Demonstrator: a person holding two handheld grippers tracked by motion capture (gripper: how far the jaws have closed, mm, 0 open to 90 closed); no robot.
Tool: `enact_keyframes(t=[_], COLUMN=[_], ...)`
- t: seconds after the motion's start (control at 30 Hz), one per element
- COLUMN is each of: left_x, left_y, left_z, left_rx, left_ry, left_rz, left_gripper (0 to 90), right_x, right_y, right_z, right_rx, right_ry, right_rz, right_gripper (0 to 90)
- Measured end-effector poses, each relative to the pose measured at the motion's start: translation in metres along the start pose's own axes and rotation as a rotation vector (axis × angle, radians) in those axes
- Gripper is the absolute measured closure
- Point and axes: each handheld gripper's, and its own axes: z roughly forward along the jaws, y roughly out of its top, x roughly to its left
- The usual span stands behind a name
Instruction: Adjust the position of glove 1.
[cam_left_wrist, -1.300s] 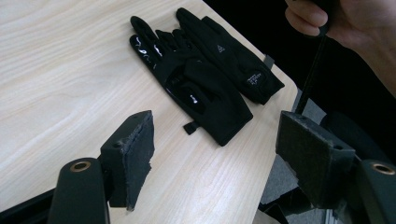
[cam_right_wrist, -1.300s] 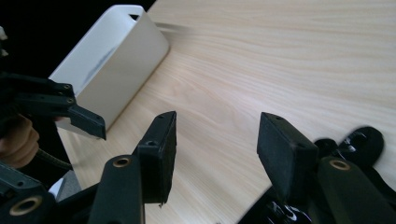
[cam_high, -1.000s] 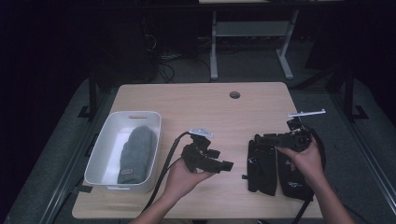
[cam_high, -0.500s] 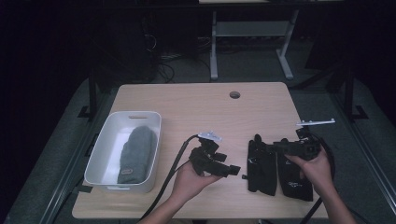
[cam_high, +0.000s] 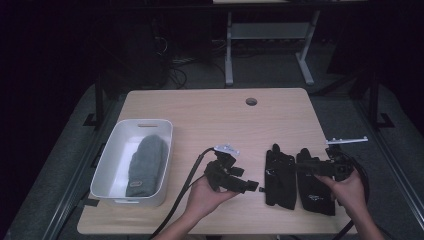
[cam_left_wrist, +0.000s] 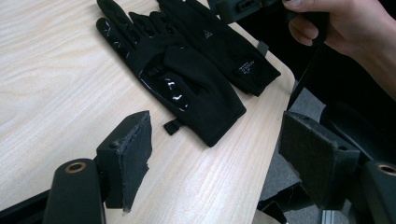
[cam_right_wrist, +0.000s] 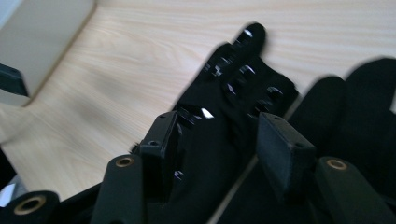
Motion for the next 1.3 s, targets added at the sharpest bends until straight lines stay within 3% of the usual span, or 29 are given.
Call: enact_keyframes(t=[0.27,0.57,0.73,0.9,0.97,1.03,1.1,1.3], left_x=[0.000,0.000,-0.001,-0.001,-0.001,-0.001,-0.001,-0.001], left_y=[-0.001,-0.003,-0.003,-0.005,-0.006,-0.007,-0.008,-0.010], left_z=[0.003,0.005,0.007,0.009,0.009,0.010,0.011,0.009], left_rx=[0.009,0.018,0.017,0.023,0.026,0.027,0.027,0.028], left_ry=[-0.005,-0.006,-0.009,-0.010,-0.013,-0.014,-0.016,-0.016], left_rz=[0.005,0.003,0.000,-0.003,-0.005,-0.002,-0.004,-0.005], left_gripper=[25.7,25.7,25.7,25.6,25.6,25.6,25.7,25.7], right_x=[-0.010,-0.021,-0.019,-0.015,-0.008,-0.006,-0.002,0.000], right_y=[-0.014,-0.023,-0.028,-0.033,-0.035,-0.035,-0.034,-0.033], right_z=[-0.002,-0.004,0.003,0.008,0.013,0.014,0.017,0.019], right_rx=[0.046,0.075,0.115,0.130,0.148,0.152,0.168,0.172], right_ry=[-0.106,-0.179,-0.261,-0.307,-0.367,-0.384,-0.416,-0.408], right_rz=[-0.019,-0.032,-0.082,-0.149,-0.212,-0.235,-0.269,-0.254], right_gripper=[48.6,49.0,49.4,51.0,55.2,56.8,64.5,77.8])
